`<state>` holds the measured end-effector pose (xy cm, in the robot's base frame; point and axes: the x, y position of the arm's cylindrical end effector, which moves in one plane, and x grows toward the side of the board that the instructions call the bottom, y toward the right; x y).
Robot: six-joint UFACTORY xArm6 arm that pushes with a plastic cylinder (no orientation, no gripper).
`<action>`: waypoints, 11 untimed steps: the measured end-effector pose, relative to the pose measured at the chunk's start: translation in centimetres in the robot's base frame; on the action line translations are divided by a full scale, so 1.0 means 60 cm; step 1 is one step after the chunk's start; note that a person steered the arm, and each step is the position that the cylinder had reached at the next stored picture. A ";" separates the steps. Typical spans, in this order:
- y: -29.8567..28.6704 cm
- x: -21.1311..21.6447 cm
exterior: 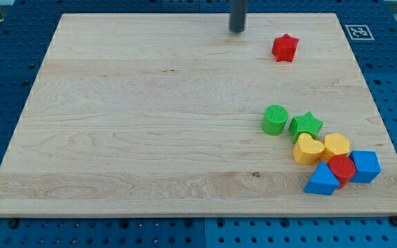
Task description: Move the red star into the green circle
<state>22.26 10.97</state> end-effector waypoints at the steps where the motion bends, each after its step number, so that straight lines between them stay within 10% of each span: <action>1: 0.117 0.000; 11: -0.011 0.415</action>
